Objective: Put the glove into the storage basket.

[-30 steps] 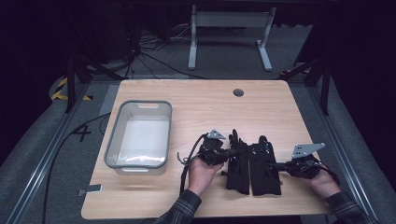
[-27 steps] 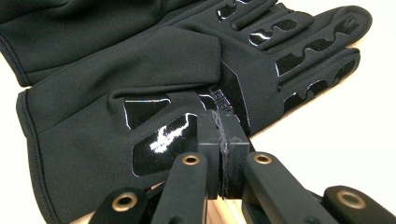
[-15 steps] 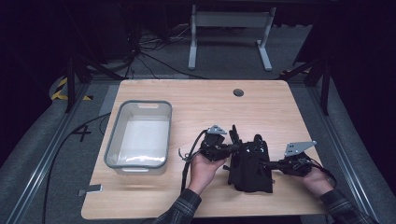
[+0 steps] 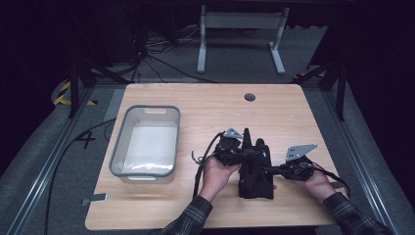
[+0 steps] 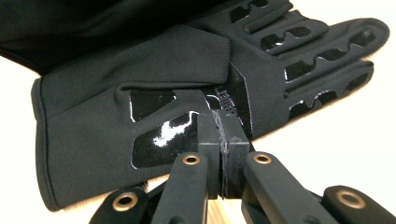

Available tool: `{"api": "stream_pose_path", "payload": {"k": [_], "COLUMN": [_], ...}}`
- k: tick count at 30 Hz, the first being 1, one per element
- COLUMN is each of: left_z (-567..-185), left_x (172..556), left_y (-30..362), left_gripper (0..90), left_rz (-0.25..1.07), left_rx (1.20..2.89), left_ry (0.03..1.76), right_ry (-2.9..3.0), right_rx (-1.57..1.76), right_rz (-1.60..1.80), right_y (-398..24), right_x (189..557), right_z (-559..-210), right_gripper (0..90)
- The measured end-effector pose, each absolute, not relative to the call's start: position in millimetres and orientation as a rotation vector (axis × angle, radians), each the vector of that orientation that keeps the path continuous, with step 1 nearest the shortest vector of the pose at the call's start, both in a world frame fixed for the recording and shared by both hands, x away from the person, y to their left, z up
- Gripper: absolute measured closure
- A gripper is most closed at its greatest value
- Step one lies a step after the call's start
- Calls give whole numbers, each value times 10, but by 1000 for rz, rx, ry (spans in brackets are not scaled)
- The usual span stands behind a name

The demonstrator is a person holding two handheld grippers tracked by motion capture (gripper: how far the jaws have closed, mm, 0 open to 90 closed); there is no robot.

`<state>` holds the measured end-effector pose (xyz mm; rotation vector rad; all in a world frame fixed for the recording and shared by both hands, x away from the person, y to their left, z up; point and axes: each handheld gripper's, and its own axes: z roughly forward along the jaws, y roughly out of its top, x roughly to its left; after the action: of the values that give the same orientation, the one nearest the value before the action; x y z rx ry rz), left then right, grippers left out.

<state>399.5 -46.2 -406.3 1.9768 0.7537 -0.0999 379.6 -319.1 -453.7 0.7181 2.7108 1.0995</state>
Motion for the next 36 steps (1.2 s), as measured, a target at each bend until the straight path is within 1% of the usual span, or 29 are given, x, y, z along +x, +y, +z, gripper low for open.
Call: {"api": "stream_pose_path", "payload": {"k": [14, 20, 21, 24, 26, 27, 28, 29, 32, 33, 35, 36], "left_z": [-4194, -4226, -4226, -4226, -4232, -4237, -4242, -4248, -4236, -4228, -4206, -4199], "left_x": [4100, 4120, 4121, 4132, 4139, 4141, 4145, 4151, 4149, 4142, 4124, 4112], "left_y": [-762, -814, -817, -831, -846, -860, -874, -893, -939, -945, -942, -939], "left_gripper": [866, 864, 861, 860, 856, 856, 850, 838, 746, 734, 732, 757], "left_rz": [-102, -99, -99, -100, -104, -106, -107, -110, -110, -105, -107, -110], "left_rx": [2024, 2024, 2019, 2013, 2014, 2011, 2008, 2003, 2004, 2005, 2011, 2019], "left_ry": [759, 765, 769, 768, 761, 765, 761, 756, 736, 730, 711, 693], "right_ry": [2712, 2705, 2698, 2661, 2620, 2620, 2610, 2588, 2540, 2524, 2499, 2498], "right_rx": [688, 674, 682, 715, 762, 762, 783, 792, 849, 859, 891, 907], "right_rz": [1135, 1132, 1137, 1150, 1148, 1148, 1131, 1117, 1103, 1096, 1089, 1088], "right_y": [-3083, -3105, -3125, -3246, -3382, -3382, -3431, -3478, -3636, -3673, -3753, -3786], "right_x": [3851, 3839, 3835, 3837, 3849, 3849, 3857, 3862, 3895, 3902, 3917, 3927], "right_z": [-4561, -4546, -4533, -4490, -4468, -4468, -4462, -4458, -4462, -4465, -4472, -4476], "right_gripper": [900, 894, 863, 812, 740, 740, 700, 670, 580, 545, 480, 453]}}
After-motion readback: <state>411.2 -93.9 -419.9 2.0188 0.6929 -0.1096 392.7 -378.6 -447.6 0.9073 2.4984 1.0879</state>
